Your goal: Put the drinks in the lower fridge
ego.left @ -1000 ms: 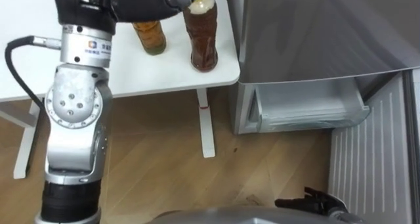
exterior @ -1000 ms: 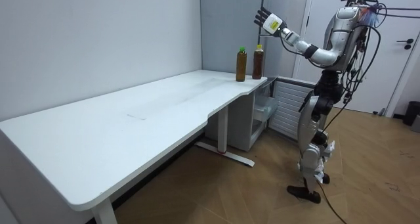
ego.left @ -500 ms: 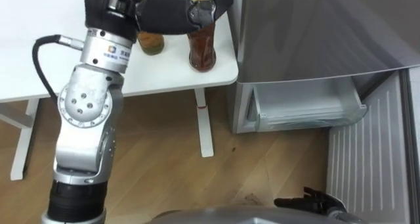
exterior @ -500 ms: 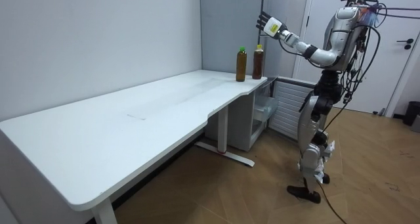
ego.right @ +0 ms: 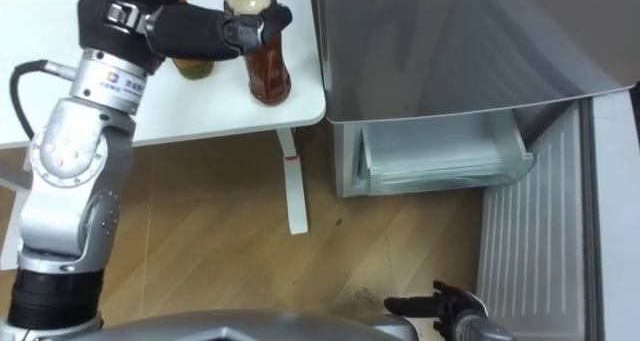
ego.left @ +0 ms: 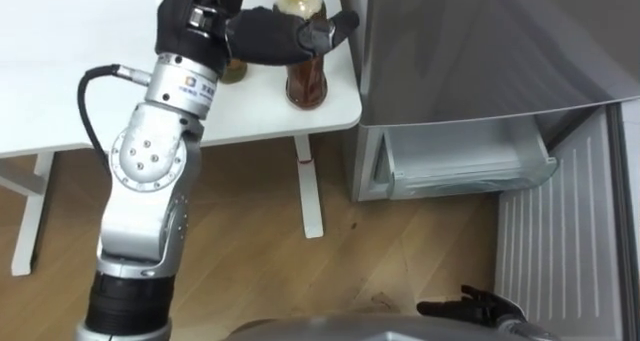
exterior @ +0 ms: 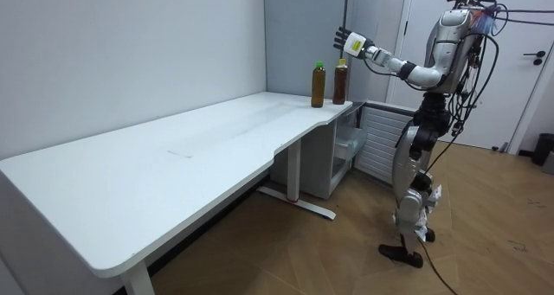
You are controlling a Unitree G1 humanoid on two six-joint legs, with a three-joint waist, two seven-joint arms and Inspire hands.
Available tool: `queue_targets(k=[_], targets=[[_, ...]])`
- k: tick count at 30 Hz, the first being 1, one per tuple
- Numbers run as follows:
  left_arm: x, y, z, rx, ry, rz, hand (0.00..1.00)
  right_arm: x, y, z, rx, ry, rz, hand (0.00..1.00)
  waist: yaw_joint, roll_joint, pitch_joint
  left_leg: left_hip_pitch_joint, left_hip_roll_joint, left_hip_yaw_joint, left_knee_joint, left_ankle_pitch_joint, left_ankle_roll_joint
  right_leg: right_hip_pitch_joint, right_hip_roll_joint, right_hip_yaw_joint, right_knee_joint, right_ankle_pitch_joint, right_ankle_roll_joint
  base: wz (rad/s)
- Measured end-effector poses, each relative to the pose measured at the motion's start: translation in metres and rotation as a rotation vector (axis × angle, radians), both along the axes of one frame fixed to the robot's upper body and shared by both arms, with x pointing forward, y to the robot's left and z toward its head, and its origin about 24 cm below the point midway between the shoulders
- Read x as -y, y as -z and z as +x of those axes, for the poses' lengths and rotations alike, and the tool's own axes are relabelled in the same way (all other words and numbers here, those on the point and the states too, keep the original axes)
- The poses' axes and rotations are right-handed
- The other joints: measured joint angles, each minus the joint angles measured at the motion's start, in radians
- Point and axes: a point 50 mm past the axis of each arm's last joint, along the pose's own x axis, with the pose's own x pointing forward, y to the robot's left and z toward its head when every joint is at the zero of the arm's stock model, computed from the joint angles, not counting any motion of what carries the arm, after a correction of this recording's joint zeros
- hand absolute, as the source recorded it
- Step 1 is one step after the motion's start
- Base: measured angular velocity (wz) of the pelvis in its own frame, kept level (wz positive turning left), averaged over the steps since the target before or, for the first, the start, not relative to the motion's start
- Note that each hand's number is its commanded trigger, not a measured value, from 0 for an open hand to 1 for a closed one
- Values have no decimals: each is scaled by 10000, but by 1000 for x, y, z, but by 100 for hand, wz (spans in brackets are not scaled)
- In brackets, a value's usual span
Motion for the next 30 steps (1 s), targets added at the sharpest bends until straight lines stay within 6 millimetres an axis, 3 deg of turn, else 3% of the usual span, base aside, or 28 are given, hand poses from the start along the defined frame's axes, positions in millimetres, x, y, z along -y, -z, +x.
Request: queue_targets(k=[12,18,30], targets=[[-1,15,4,-1048,140,-31,0,-1,0,4,-160,-84,62,0,14,-31,-39,-23,23,77,33,0,-1,-33,3,9,27,1,-1,-1],[-3,35,8,-2166,189,106,0,0,0,3,-225,-52,74,0,20,-10,-57,-2,33,112,23,0,-1,-77,7,21,60,2,-4,-1],[-3,44,9,-2704,288,-212,0,-1,0,4,-366,-22,83,0,-23,-14,-65,2,64,136,52,1,-3,-111,22,7,137,2,-4,0]])
